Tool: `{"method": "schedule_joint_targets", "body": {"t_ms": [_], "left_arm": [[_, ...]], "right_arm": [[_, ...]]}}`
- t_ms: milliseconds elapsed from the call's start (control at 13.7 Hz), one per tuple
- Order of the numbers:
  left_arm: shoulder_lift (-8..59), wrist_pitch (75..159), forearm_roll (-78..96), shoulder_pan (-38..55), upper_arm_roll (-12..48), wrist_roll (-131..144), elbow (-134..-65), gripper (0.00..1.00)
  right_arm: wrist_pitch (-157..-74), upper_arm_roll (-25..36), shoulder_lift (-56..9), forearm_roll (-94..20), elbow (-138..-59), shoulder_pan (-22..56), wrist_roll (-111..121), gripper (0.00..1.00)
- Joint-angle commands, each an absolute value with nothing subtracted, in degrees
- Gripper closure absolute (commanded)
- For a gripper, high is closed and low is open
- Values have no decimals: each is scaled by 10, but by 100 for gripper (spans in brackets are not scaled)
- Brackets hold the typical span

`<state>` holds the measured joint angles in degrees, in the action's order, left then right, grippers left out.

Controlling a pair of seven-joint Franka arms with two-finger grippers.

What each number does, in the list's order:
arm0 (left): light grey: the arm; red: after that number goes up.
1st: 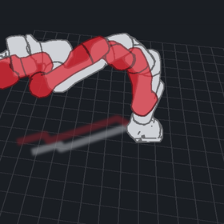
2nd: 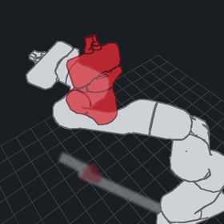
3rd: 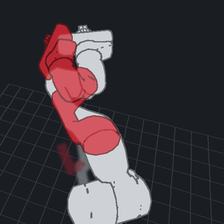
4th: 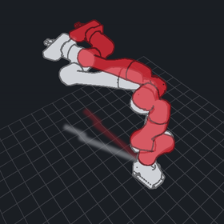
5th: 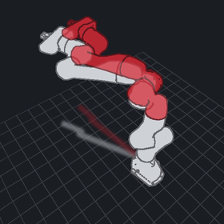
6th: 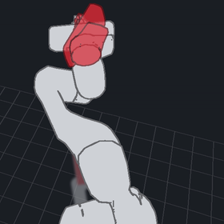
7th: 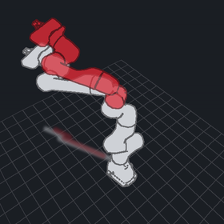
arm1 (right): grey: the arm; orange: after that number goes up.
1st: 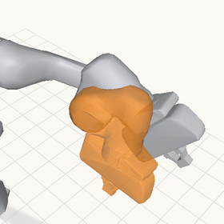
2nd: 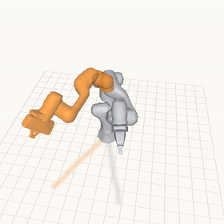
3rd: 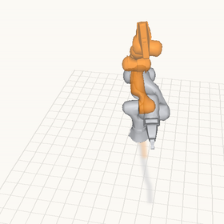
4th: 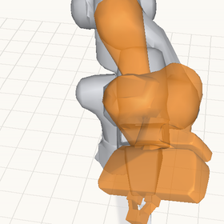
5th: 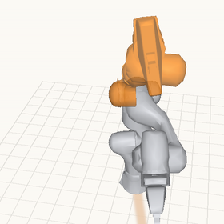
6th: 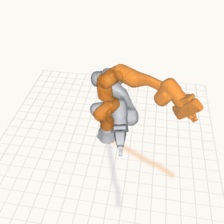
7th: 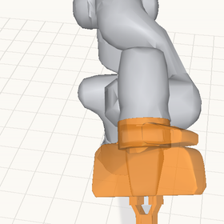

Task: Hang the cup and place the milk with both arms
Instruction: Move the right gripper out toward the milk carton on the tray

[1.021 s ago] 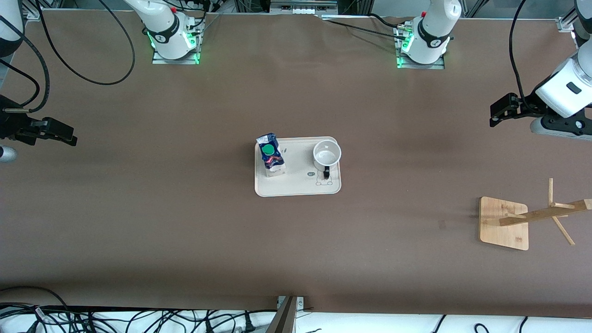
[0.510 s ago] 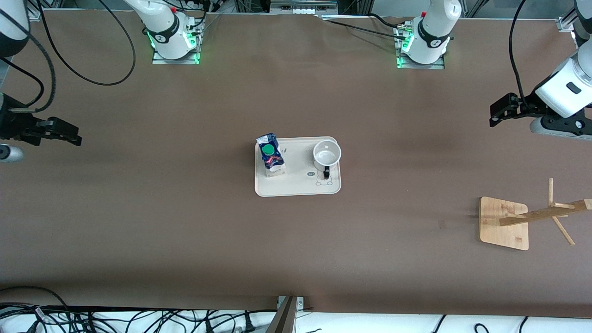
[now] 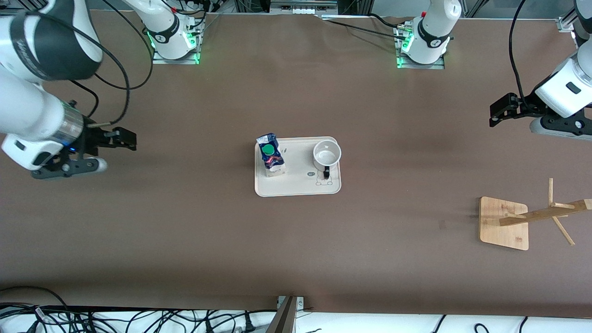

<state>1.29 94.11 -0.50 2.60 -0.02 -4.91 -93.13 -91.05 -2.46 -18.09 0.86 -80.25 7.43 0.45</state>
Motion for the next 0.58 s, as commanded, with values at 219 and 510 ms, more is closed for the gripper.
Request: {"method": "schedule_joint_targets", "body": {"t_ms": [219, 510], "left_arm": [[11, 934, -18, 32, -2, -54, -930, 0], [11, 928, -18, 32, -2, -54, -930, 0]], "right_arm": [[-960, -47, -232, -35, -803, 111, 11, 0], [-983, -47, -250, -35, -803, 173, 8, 0]]}}
